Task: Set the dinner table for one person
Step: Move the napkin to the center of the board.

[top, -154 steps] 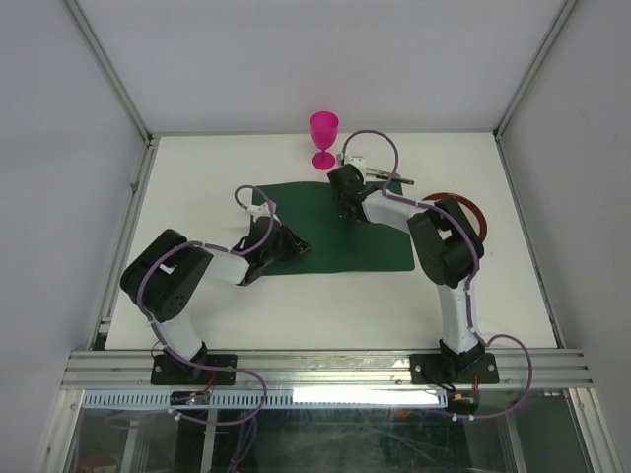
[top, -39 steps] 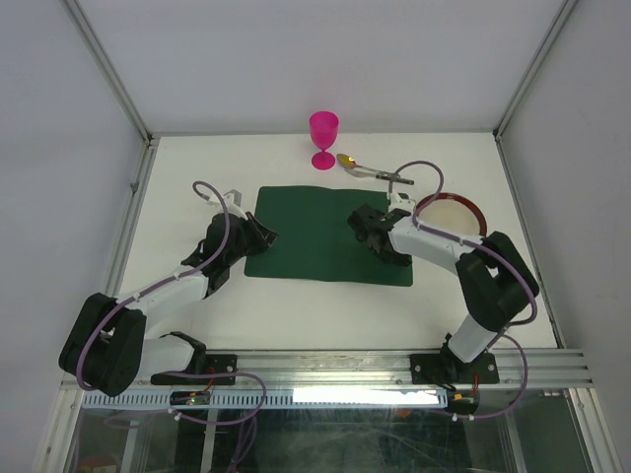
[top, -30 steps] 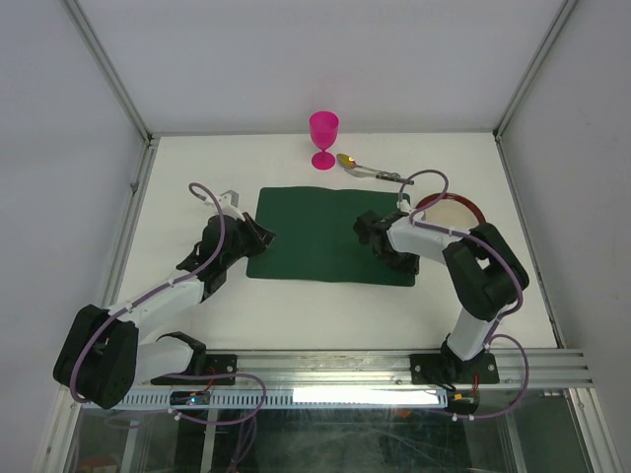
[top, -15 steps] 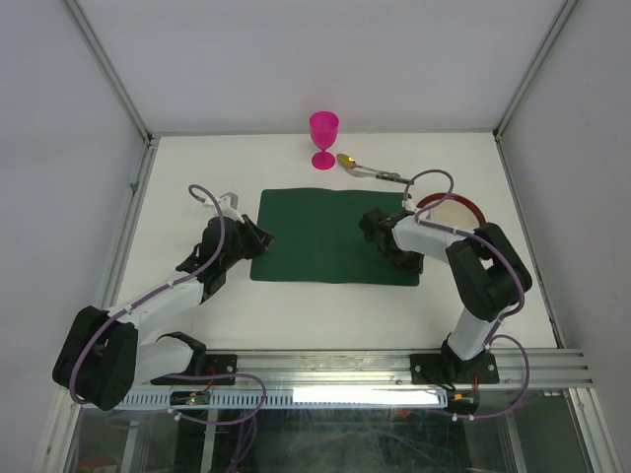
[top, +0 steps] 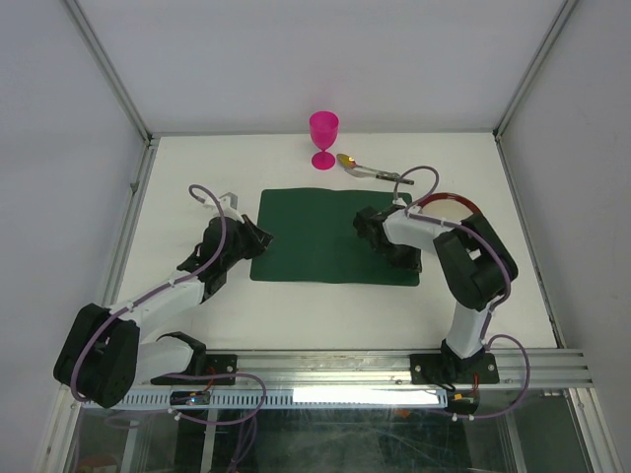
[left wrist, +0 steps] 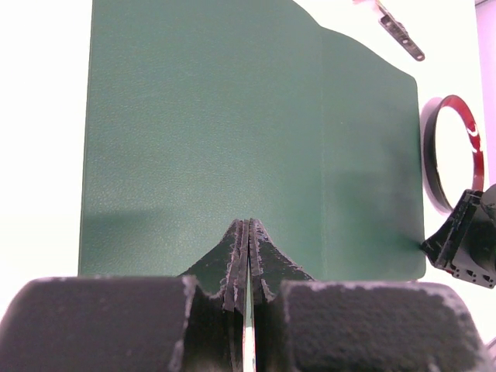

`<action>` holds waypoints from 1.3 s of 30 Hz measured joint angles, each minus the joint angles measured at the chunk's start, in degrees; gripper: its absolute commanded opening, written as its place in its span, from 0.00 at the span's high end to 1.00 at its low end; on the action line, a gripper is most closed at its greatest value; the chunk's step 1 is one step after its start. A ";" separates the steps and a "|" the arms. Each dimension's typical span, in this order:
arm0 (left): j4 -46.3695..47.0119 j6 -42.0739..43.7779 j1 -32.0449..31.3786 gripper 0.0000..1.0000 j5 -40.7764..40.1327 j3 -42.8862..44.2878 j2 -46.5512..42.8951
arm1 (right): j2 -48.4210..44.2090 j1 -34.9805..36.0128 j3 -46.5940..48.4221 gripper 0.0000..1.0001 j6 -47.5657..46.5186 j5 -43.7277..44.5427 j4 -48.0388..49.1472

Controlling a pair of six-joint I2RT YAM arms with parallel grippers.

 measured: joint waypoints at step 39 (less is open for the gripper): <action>14.27 -3.65 0.35 1.00 3.82 3.26 22.27 | 9.14 3.69 10.82 0.73 -8.50 2.60 -0.96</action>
